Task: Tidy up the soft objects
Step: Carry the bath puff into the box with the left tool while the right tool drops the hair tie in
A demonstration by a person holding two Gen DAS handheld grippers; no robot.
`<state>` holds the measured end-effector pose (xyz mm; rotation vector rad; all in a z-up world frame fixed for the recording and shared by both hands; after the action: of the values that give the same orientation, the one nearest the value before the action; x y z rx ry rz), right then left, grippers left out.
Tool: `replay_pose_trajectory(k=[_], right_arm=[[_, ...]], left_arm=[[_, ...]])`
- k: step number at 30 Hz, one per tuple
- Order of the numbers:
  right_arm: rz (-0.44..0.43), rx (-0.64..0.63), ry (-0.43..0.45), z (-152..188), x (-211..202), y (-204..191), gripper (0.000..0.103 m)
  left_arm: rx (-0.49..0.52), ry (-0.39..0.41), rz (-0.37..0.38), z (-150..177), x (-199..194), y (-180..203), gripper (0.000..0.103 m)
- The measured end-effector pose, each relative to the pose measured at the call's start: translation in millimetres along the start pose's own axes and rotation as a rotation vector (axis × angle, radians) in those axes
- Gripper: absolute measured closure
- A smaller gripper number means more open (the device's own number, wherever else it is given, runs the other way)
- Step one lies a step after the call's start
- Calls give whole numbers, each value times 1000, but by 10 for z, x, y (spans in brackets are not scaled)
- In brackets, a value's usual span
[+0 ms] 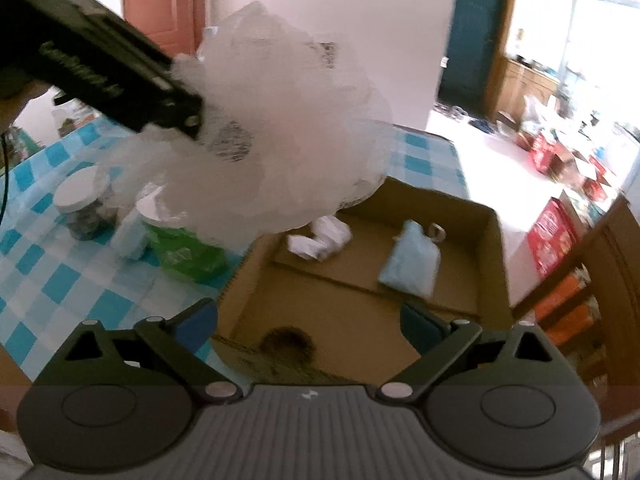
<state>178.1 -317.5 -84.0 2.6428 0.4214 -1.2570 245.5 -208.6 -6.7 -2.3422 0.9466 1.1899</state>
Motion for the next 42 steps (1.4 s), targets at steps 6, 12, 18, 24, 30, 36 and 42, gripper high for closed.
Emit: replay_pose_trajectory(k=[6,12,18,24,30,36,42], right_arm=[[63,68,-20,251,-106,240,2],[108,142,-35,454,-192,443,2],[138,184,-50,577,-197,552,2],[142,211,-54,631,-209,577,2],[134,214,-48,604,-212,591,2],[122,221,-42,545,-186,564,2],[104,216,-49,472,-148,452,0]], left_arm=[[74,-5,67,-274,299,338,69],[138,-12,133,-470,557,717,69],[128,-26,162,-595,894,934,30],[106,-11,155,-571,1024,985,15],[74,3,120,-453,898,882,8],[-1,18,62,-226,689,705,4],[-84,8,2,63,517,508,4]])
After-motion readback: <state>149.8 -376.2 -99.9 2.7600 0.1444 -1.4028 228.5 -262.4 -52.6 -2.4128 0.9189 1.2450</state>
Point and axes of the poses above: each gripper's, at about its wrist camera, not at the fingertips, and x roughly the way its jaws point, y to its right, z to its underside, the point moved 6 cm from there along x, roughly the way its jaws point, and after that the axes turned 5 degrees about -y, right-handed, at the moved point
